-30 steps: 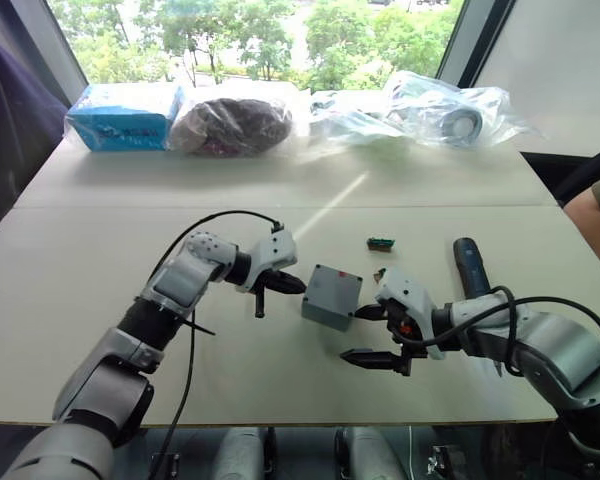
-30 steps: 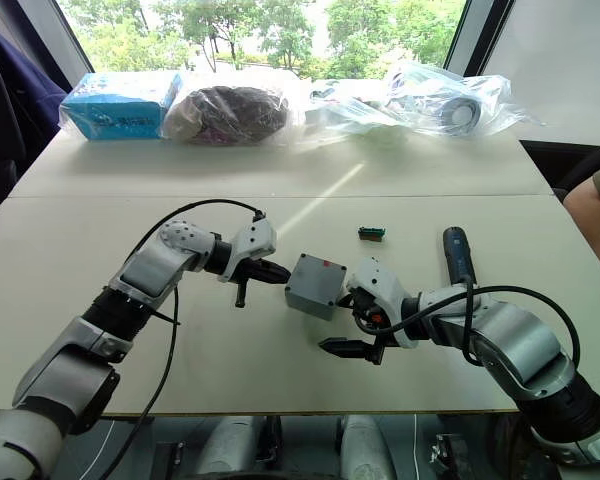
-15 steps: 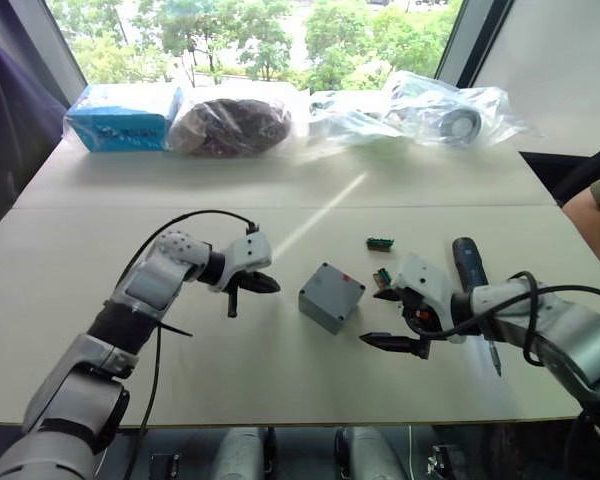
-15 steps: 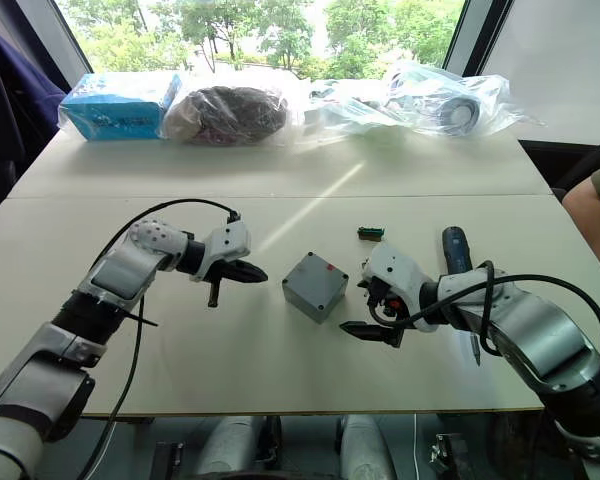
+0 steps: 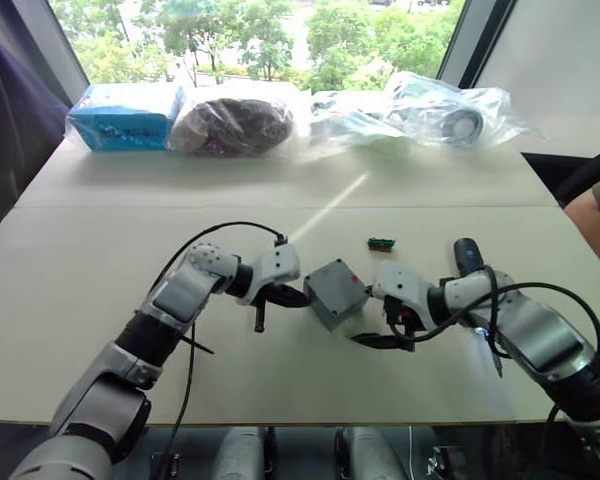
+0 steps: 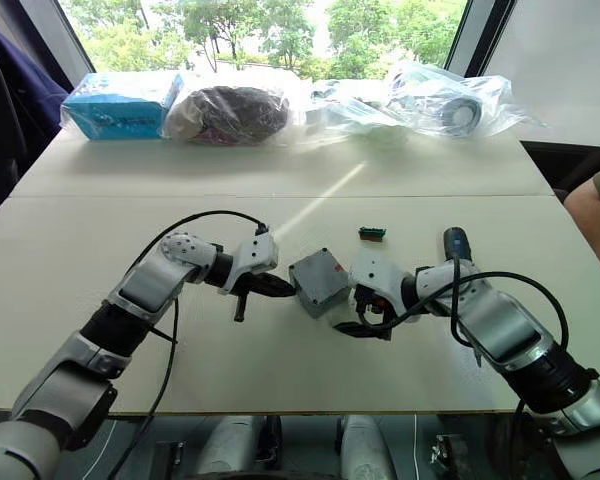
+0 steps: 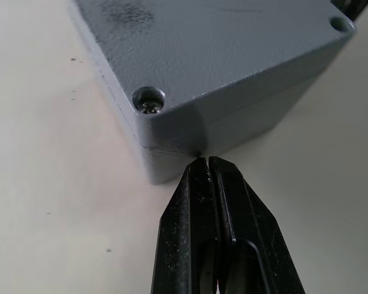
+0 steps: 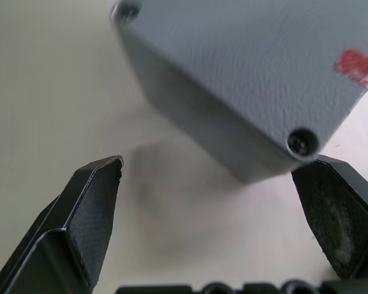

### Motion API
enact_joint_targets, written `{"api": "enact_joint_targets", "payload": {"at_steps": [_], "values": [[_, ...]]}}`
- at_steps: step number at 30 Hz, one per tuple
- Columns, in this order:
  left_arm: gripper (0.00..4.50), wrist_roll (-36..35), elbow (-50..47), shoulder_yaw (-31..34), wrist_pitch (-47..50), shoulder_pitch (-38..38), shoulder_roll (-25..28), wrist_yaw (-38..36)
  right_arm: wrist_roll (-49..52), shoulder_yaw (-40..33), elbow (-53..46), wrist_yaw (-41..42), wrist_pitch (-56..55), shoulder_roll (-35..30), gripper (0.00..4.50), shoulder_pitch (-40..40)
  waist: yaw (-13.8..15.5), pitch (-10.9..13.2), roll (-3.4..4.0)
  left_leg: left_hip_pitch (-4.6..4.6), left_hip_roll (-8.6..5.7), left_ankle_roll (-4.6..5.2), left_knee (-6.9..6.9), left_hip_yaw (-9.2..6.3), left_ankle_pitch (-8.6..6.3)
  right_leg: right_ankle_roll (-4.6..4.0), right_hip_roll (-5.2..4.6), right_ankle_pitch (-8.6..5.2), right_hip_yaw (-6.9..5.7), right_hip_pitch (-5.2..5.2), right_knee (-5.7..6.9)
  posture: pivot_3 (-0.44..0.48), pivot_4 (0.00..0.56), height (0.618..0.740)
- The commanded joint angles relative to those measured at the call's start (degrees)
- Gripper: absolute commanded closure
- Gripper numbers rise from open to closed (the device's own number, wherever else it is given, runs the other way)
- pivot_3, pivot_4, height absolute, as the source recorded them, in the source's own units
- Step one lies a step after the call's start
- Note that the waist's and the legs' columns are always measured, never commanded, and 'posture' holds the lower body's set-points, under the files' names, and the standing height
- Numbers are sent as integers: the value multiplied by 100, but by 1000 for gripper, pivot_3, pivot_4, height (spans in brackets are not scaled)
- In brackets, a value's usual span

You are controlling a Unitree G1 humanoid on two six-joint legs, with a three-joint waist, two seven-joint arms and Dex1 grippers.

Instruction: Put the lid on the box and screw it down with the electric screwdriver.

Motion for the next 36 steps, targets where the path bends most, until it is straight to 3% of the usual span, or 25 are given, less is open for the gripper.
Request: {"api": "enact_joint_targets", "payload": {"at_steps": [1,22,28,33,36], "values": [[4500,-4,85,167,-224,-176,-78,110,254,-323,-512,-24,285,35,81,140,4,0,0,0,0,0,0,-1,0,0,0,0,-1,0,0,0,150,740],[4500,15,554,256,-545,-418,-244,217,336,-517,-793,-225,752,243,81,179,-2,0,0,1,0,0,0,-1,0,0,0,0,-1,0,1,0,150,740],[4500,-77,96,257,-209,-271,209,-275,701,-1311,-704,117,791,-231,81,63,-3,0,0,1,0,-1,0,0,0,0,0,0,0,0,1,0,150,740],[4500,-625,-270,623,428,-210,427,-521,774,-2007,256,85,478,-209,81,-311,-2,0,0,4,1,-1,0,0,0,0,0,0,0,3,1,0,150,740],[4500,-773,-247,848,559,-370,353,-352,382,-1971,1416,-436,-92,320,81,-823,-10,-1,-3,5,1,-1,0,0,1,0,0,0,0,4,1,0,150,740]]}}
